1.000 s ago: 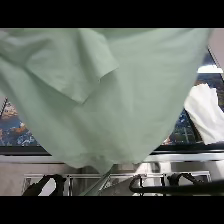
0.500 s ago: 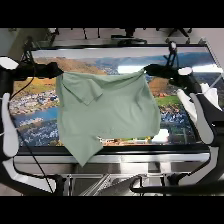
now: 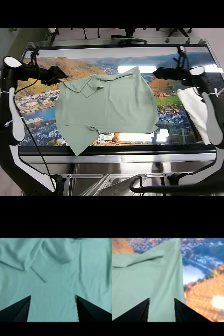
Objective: Fold the shirts.
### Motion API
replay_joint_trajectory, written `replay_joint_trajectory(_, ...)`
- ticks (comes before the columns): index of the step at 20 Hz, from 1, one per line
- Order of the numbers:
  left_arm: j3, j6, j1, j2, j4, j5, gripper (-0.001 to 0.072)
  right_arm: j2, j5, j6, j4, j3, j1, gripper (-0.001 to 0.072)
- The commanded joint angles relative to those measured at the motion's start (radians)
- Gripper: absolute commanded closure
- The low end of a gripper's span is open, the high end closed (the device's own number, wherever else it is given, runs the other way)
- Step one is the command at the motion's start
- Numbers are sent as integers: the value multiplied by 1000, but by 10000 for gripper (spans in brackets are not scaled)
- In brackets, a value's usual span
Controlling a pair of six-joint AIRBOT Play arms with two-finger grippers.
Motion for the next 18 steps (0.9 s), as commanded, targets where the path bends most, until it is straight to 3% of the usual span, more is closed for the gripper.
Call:
replay_joint_trajectory(1, -194, -21, 107, 146, 58, -134, 101, 82, 315, 158, -153, -33, -152, 336)
replay_joint_trajectory(3, -417, -10, 154, 269, 144, -121, 101, 109, 420, 168, -156, -127, -215, 345)
replay_joint_trajectory(7, -828, 26, 253, 469, 253, 16, 101, 168, 438, 146, -156, -391, -260, 334)
replay_joint_trajectory(9, -954, 26, 299, 516, 257, 90, 100, 169, 431, 146, -155, -478, -250, 177)
replay_joint_trajectory(12, -1062, 35, 315, 514, 252, 166, 100, 168, 409, 126, -155, -544, -218, 180)
replay_joint_trajectory(18, -1035, 172, 244, 323, 2, 263, 100, 163, 393, 102, -156, -554, -150, 180)
